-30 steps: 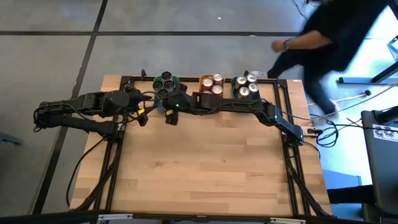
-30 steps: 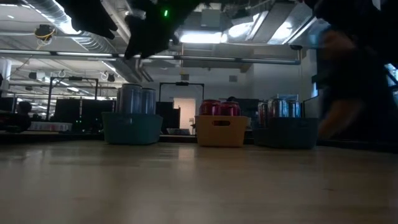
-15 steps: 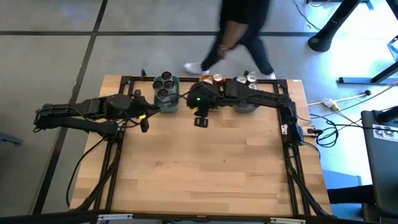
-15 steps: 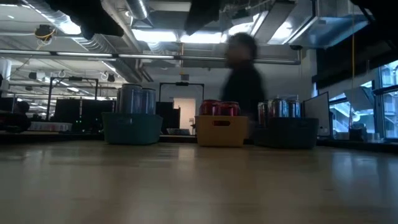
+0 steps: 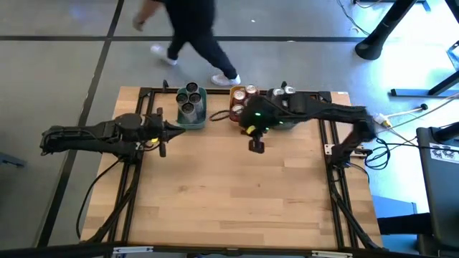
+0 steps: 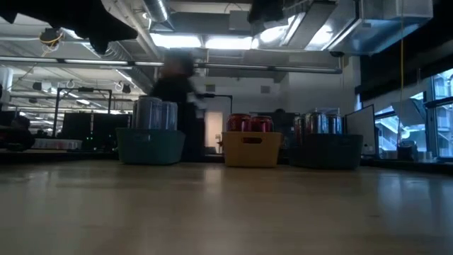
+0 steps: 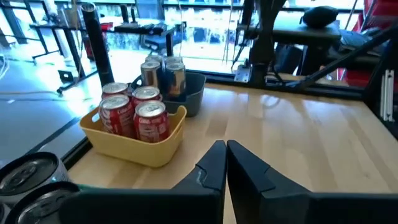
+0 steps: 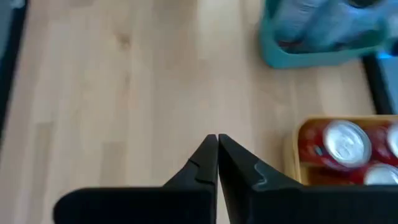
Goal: Sort soda cans
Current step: Return to Home Position
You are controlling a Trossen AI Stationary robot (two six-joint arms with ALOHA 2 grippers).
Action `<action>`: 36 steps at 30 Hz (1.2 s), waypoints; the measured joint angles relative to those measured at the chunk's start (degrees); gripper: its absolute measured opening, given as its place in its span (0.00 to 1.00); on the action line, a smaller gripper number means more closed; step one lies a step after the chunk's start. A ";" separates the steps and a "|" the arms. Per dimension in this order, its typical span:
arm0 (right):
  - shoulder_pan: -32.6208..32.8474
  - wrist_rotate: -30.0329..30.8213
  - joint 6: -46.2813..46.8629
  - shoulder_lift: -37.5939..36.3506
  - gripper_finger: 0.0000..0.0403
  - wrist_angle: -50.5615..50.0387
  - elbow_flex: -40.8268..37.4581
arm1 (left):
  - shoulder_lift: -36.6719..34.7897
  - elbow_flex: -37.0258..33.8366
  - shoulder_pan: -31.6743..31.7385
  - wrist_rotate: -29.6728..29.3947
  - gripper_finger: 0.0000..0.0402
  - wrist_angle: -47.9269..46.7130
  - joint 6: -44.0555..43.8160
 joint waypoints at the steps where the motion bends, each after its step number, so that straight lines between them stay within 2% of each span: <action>1: -0.02 1.05 1.12 -2.92 0.03 3.25 -4.96 | -0.64 -0.77 0.00 0.00 0.01 0.78 0.05; 10: -0.02 6.90 10.86 -34.09 0.02 43.42 -53.59 | -3.46 -4.43 0.00 -0.15 0.02 4.27 0.57; 13: -0.02 6.96 13.12 -43.82 0.01 57.04 -67.97 | -3.46 -4.70 0.04 -0.46 0.02 5.05 0.95; 16: -0.04 6.96 14.73 -51.94 0.01 65.97 -79.21 | -3.46 -4.70 0.04 -0.48 0.01 5.11 1.53; 19: -0.08 7.26 15.07 -57.74 0.01 67.33 -86.07 | -3.46 -4.70 0.04 -0.56 0.01 4.92 1.11; 23: 0.07 5.43 17.78 -62.37 0.02 68.49 -90.23 | -3.32 -5.57 0.03 -0.61 0.02 6.09 0.40; 26: 0.04 5.45 16.21 -65.61 0.03 71.00 -95.17 | -4.06 -9.31 0.04 -0.59 0.03 12.84 0.92; 29: -0.08 8.83 16.25 -69.68 0.03 76.76 -101.06 | -5.68 -13.62 0.04 -0.15 0.02 19.34 0.63; 36: -0.04 8.96 17.92 -81.09 0.02 77.66 -109.16 | -10.14 -20.24 0.04 2.99 0.01 23.57 -0.88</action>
